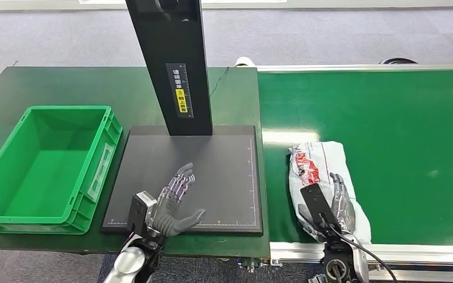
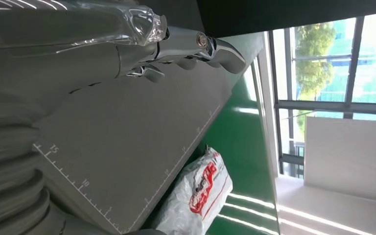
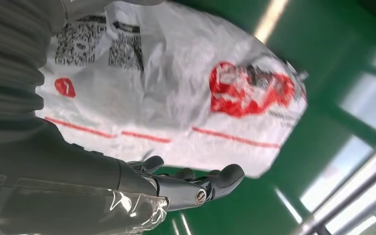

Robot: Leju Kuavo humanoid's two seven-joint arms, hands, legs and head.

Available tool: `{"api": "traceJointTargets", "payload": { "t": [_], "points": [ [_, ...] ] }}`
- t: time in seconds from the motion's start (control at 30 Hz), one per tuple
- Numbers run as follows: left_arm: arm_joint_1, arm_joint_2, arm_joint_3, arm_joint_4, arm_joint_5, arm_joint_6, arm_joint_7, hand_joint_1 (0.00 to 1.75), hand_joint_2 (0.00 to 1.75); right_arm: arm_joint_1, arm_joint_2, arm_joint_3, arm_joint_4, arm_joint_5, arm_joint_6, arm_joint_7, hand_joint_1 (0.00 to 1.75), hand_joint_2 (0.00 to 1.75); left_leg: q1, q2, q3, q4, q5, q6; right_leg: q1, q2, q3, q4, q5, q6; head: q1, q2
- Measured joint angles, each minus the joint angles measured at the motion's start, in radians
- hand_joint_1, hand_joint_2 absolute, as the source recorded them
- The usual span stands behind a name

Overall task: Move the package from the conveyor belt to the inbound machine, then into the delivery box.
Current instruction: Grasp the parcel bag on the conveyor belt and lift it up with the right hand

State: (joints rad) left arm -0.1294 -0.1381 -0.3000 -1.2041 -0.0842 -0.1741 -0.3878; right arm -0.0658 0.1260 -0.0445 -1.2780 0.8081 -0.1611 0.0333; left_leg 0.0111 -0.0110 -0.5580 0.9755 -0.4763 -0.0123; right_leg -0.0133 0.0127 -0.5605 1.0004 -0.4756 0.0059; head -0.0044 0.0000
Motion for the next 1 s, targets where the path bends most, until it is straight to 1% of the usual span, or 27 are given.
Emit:
{"api": "traceJointTargets", "payload": {
  "t": [0.17,0.37,0.43,0.6,0.67,0.7,0.8,0.83,1.0],
  "points": [
    [0.030,-0.003,0.011,-0.040,-0.012,0.001,0.018,0.00,1.75,-0.038,0.006,0.000,0.095,0.042,0.043,0.044,0.00,1.75,0.000,0.000,-0.001,0.000,0.000,0.000,0.000,0.000,0.000,0.000,0.000,0.000,0.000,0.000],
    [0.038,-0.006,0.017,-0.057,-0.014,0.001,0.025,0.00,1.75,-0.055,0.011,0.000,0.149,0.052,0.048,0.056,0.00,1.75,0.000,0.000,-0.001,0.000,0.000,0.000,0.000,0.000,0.000,0.000,0.000,0.000,0.000,0.000],
    [0.039,-0.007,0.019,-0.057,-0.017,0.000,0.026,0.00,1.75,-0.058,0.012,0.000,0.159,0.072,0.055,0.074,0.00,1.75,0.000,0.000,-0.001,0.000,0.000,0.000,0.000,0.000,0.000,0.000,0.000,0.000,0.000,0.000],
    [0.029,-0.020,0.020,-0.050,-0.028,-0.005,0.030,0.00,1.75,-0.074,0.012,0.009,0.231,0.200,0.131,0.153,0.00,1.75,0.000,0.000,0.000,0.000,0.000,0.000,0.000,0.000,0.000,0.000,0.000,0.000,0.000,0.000],
    [0.019,-0.026,0.020,-0.042,-0.032,-0.009,0.030,0.00,1.75,-0.088,0.013,0.016,0.274,0.265,0.140,0.189,0.00,1.75,0.000,0.000,0.001,0.000,0.000,0.000,0.000,0.000,0.000,0.000,0.000,0.000,0.000,0.000],
    [0.014,-0.030,0.020,-0.037,-0.033,-0.011,0.030,0.00,1.75,-0.097,0.013,0.019,0.296,0.295,0.140,0.209,0.12,1.75,0.000,0.000,0.001,0.000,0.000,0.000,0.000,0.000,0.001,0.000,0.000,0.000,0.000,0.000],
    [0.002,-0.038,0.020,-0.025,-0.035,-0.015,0.030,0.00,1.75,-0.124,0.015,0.024,0.349,0.343,0.141,0.243,1.43,1.75,0.000,0.000,0.004,0.000,0.000,0.000,0.000,0.000,0.003,0.000,0.000,0.000,0.000,0.000],
    [-0.001,-0.039,0.020,-0.023,-0.035,-0.015,0.030,0.00,1.75,-0.132,0.016,0.025,0.361,0.348,0.142,0.246,1.75,1.75,0.000,0.000,0.005,0.000,0.000,0.000,0.000,0.000,0.004,0.000,0.000,0.000,0.000,0.000],
    [-0.010,-0.042,0.020,-0.011,-0.030,-0.023,0.031,0.00,1.75,-0.175,0.017,0.021,0.408,0.353,0.159,0.240,1.75,1.75,0.000,0.001,0.011,0.000,-0.001,0.001,0.000,0.000,0.009,-0.001,-0.001,0.001,0.000,0.000]
  ]
}}
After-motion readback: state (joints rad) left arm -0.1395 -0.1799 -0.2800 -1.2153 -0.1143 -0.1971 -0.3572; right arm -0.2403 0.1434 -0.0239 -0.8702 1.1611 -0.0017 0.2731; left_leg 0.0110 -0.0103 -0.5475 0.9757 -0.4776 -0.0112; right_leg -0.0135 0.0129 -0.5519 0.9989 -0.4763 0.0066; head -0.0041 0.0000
